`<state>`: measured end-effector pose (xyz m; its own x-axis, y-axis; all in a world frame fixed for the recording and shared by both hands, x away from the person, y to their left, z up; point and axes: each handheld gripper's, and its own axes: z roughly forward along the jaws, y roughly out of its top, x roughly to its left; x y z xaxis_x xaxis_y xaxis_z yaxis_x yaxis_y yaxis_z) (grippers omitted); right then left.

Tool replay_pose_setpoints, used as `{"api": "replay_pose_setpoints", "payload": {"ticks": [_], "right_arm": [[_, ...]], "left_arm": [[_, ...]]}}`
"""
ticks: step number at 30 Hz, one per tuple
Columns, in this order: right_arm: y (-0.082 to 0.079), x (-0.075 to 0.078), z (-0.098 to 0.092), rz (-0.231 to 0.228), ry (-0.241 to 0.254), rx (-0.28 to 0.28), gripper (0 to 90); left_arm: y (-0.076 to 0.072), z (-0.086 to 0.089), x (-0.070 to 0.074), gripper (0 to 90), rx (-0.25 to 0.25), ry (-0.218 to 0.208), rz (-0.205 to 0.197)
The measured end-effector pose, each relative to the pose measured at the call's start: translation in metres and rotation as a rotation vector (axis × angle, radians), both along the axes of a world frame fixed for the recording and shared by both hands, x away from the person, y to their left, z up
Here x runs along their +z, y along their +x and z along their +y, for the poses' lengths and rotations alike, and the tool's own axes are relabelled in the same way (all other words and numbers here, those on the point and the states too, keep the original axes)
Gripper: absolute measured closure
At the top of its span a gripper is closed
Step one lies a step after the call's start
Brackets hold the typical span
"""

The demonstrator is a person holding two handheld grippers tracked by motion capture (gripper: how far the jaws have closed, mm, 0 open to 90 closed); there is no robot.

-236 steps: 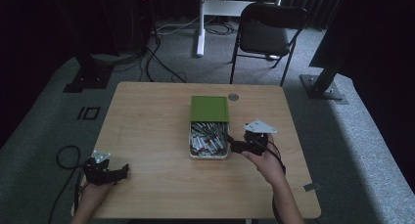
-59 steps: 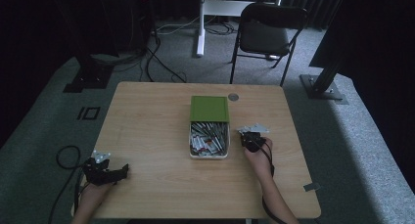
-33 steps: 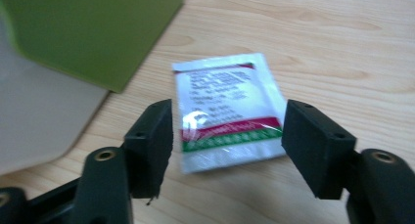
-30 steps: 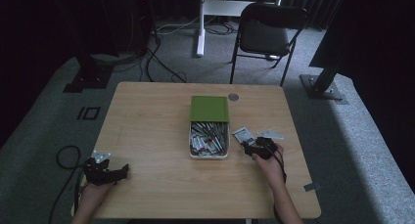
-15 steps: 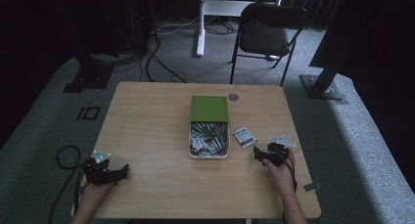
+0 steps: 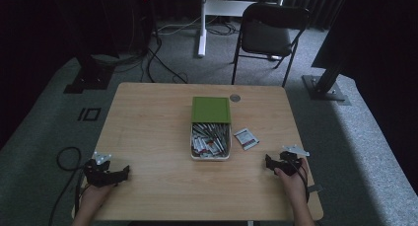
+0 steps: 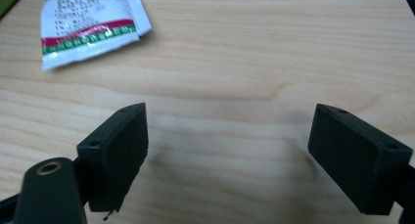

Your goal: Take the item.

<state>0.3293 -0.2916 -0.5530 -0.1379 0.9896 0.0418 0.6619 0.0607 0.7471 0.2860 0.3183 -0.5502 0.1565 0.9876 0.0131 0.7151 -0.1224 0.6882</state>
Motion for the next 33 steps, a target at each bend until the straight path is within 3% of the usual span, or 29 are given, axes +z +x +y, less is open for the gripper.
{"api": "replay_pose_setpoints", "payload": {"ticks": [19,33], "right_arm": [[-0.031,-0.001,-0.017,0.033,0.024,-0.068,15.0],[-0.051,-0.003,-0.022,0.026,-0.021,-0.133,14.8]], "left_arm": [[0.0,0.0,0.0,1.3,-0.001,0.002,0.0],[0.0,0.0,0.0,1.3,-0.001,0.002,0.0]]}}
